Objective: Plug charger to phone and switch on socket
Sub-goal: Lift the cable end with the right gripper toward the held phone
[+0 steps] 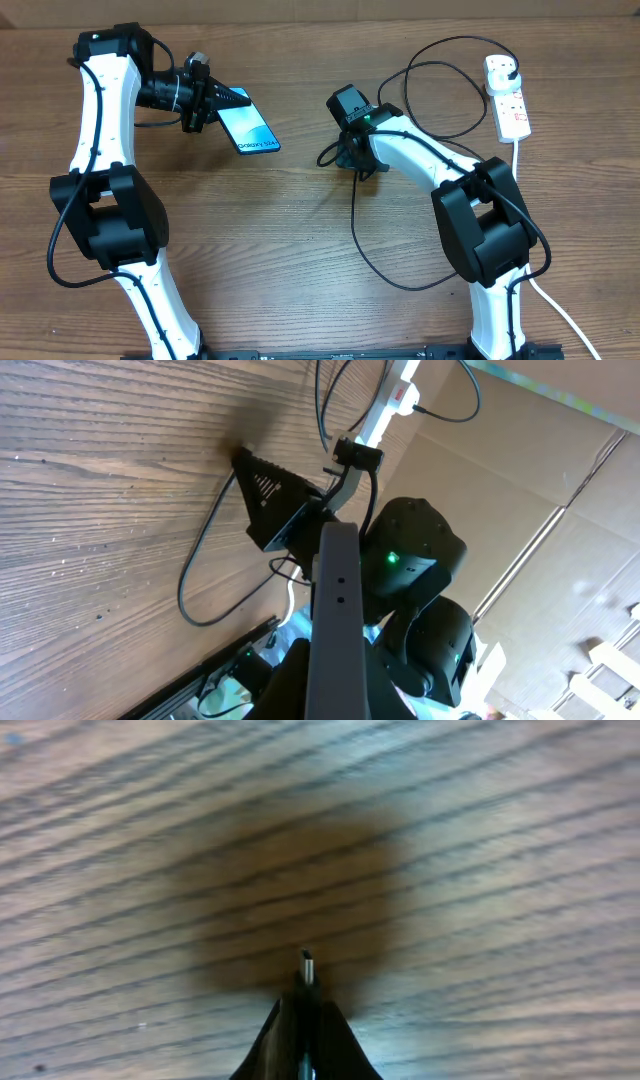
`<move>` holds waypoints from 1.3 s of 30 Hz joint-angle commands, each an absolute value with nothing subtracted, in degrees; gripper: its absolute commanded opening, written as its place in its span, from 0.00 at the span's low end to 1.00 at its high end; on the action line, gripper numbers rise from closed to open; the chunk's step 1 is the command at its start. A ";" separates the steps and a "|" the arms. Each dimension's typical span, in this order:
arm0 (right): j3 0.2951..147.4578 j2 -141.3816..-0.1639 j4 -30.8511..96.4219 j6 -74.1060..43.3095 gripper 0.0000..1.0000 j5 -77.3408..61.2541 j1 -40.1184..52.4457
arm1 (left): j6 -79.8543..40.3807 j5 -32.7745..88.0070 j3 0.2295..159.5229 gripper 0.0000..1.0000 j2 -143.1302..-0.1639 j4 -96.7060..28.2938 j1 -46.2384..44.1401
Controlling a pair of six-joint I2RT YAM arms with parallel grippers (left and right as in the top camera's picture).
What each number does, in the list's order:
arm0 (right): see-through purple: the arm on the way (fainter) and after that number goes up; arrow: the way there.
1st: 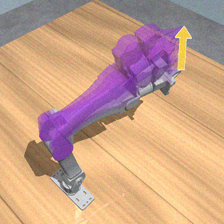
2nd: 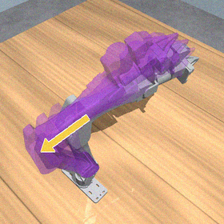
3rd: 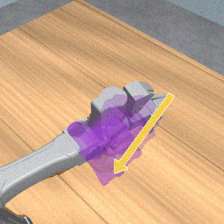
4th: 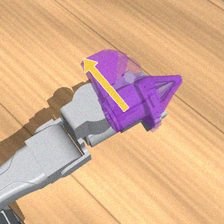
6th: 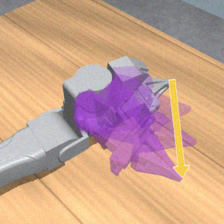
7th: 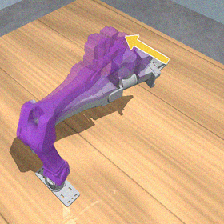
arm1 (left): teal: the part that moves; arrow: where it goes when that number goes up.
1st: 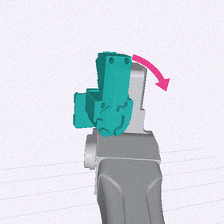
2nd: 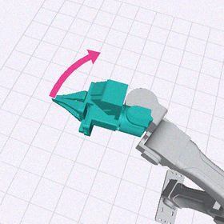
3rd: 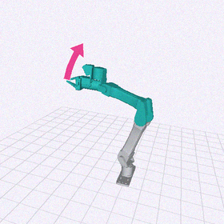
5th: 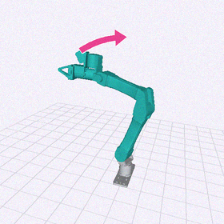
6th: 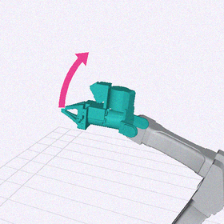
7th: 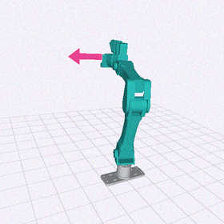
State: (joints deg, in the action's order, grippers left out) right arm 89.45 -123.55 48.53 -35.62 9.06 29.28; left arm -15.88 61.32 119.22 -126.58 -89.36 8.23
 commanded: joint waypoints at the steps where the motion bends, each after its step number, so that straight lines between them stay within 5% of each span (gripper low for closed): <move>1: 89.25 -124.01 49.25 -37.74 0.04 9.87 29.19 | -14.98 62.74 120.03 0.04 -126.28 -89.47 8.12; 17: 89.25 -128.77 51.37 -37.74 0.17 1.76 28.86 | -14.96 62.37 120.03 0.04 -126.28 -89.25 8.12; 24: 89.25 -128.84 52.73 -37.76 0.17 1.13 28.86 | -14.96 62.37 120.03 0.04 -126.28 -89.25 8.12; 27: 89.25 -128.86 52.60 -38.19 0.04 1.10 28.86 | -14.96 62.39 120.03 0.04 -126.28 -89.21 8.12; 32: 89.67 -128.62 51.51 -37.34 0.04 -1.17 28.42 | -14.96 62.39 120.03 0.04 -126.28 -89.21 8.12; 39: 92.09 -121.80 50.09 -22.33 0.04 -16.73 25.41 | -14.96 62.35 120.03 0.04 -126.28 -88.99 8.12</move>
State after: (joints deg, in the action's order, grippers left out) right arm 91.07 -124.68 50.78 -30.85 -6.61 26.33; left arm -15.88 60.80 119.20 -126.58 -89.03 8.23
